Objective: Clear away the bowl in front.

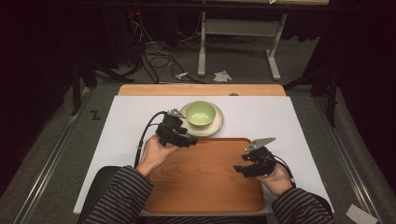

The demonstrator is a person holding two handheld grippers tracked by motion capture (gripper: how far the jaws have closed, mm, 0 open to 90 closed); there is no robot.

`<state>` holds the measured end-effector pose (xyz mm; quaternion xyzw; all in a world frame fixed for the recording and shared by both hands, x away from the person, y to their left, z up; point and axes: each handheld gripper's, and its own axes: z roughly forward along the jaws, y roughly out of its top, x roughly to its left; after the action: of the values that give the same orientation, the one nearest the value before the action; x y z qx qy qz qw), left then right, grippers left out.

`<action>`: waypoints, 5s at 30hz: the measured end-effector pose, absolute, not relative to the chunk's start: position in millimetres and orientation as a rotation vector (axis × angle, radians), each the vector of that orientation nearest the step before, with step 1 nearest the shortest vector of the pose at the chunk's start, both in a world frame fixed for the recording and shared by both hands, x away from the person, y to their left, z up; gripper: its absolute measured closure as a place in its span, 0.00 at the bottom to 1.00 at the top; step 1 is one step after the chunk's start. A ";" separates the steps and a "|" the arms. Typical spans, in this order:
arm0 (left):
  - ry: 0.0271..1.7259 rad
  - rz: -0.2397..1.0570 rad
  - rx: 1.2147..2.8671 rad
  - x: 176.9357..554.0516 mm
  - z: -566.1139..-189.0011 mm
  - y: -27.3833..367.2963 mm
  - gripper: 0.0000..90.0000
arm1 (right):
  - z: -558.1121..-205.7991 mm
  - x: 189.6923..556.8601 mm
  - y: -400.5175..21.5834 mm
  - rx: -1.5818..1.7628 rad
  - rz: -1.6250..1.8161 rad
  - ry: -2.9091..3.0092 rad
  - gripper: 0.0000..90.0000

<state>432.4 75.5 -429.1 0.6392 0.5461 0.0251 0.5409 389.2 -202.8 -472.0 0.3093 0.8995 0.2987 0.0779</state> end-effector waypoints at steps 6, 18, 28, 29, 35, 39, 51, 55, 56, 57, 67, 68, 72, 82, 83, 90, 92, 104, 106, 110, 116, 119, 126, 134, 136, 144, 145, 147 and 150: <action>1.317 0.063 1.520 440.2 -426.1 76.4 0.39 | -472.2 388.3 -201.6 0.901 0.884 2.699 0.49; 1.335 0.128 1.550 457.1 -419.1 72.3 0.39 | -473.0 388.9 -201.0 0.908 0.874 2.704 0.49; 1.357 0.178 1.569 480.0 -416.2 67.6 0.40 | -473.4 388.7 -200.1 0.897 0.865 2.708 0.49; 1.357 0.178 1.569 480.0 -416.2 67.6 0.40 | -473.4 388.7 -200.1 0.897 0.865 2.708 0.49; 1.381 0.190 1.559 491.8 -414.2 67.4 0.40 | -472.5 387.9 -200.3 0.893 0.875 2.705 0.49; 1.401 0.211 1.563 503.0 -412.5 67.5 0.41 | -473.2 388.5 -199.9 0.894 0.871 2.708 0.49; 1.476 0.241 1.572 530.0 -419.4 65.5 0.40 | -473.6 388.4 -199.0 0.882 0.865 2.714 0.49; 1.496 0.247 1.592 539.7 -421.2 65.6 0.40 | -473.5 387.2 -198.1 0.884 0.861 2.714 0.49; 1.505 0.253 1.598 544.4 -421.5 64.5 0.40 | -473.9 388.0 -198.5 0.881 0.862 2.717 0.49; 1.505 0.253 1.598 544.4 -421.5 64.5 0.40 | -473.9 388.0 -198.5 0.881 0.862 2.717 0.49; 1.571 0.280 1.642 568.7 -432.9 56.1 0.41 | -473.9 387.6 -197.7 0.881 0.862 2.720 0.49; 1.588 0.283 1.643 572.8 -436.7 54.7 0.41 | -473.9 387.6 -197.7 0.884 0.860 2.721 0.49; 1.597 0.288 1.638 576.4 -440.8 54.5 0.45 | -473.9 387.2 -197.2 0.875 0.856 2.725 0.49; 1.676 0.254 1.615 590.6 -460.4 55.1 0.51 | -474.6 386.0 -195.3 0.860 0.850 2.737 0.49; 1.681 0.251 1.610 592.2 -462.6 54.3 0.53 | -474.8 386.1 -195.2 0.860 0.851 2.738 0.49; 1.708 0.241 1.605 595.9 -468.1 53.9 0.61 | -475.2 386.3 -194.8 0.860 0.845 2.743 0.49; 1.712 0.237 1.609 596.3 -469.2 53.2 0.63 | -475.2 386.2 -194.7 0.855 0.849 2.743 0.49; 1.753 0.195 1.598 600.7 -473.8 54.1 0.78 | -474.8 386.7 -194.7 0.857 0.859 2.733 0.49; 1.757 0.194 1.597 601.2 -474.5 55.0 0.80 | -474.8 386.5 -194.4 0.853 0.853 2.736 0.49; 1.764 0.191 1.599 601.7 -475.5 55.2 0.82 | -475.1 386.4 -194.0 0.844 0.850 2.740 0.49; 1.781 0.188 1.592 603.9 -477.2 57.4 0.89 | -476.3 386.8 -192.9 0.847 0.844 2.748 0.49; 1.786 0.179 1.567 604.8 -477.1 58.2 0.91 | -476.1 386.5 -193.1 0.839 0.846 2.749 0.49; 1.789 0.140 1.540 606.7 -476.2 56.9 0.94 | -475.3 386.4 -193.7 0.849 0.848 2.747 0.49; 1.767 0.131 1.560 604.7 -473.7 53.3 0.94 | -475.8 386.9 -194.1 0.844 0.848 2.748 0.49; 1.752 0.128 1.554 603.1 -471.3 52.6 0.94 | -475.8 387.1 -193.8 0.844 0.848 2.746 0.49; 1.737 0.138 1.554 600.3 -465.9 51.0 0.93 | -476.3 386.9 -193.2 0.842 0.844 2.749 0.49; 1.734 0.135 1.551 600.1 -465.2 51.5 0.93 | -476.1 386.8 -193.3 0.834 0.850 2.748 0.49; 1.731 0.131 1.535 600.0 -462.7 52.3 0.93 | -475.4 386.1 -193.3 0.842 0.847 2.750 0.49; 1.724 0.124 1.521 599.1 -456.4 54.0 0.93 | -475.6 386.0 -193.1 0.845 0.849 2.747 0.49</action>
<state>599.1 54.0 -456.4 0.6033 0.6838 0.0491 0.4076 386.0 -193.1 -475.6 0.2813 0.9143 0.2824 0.0721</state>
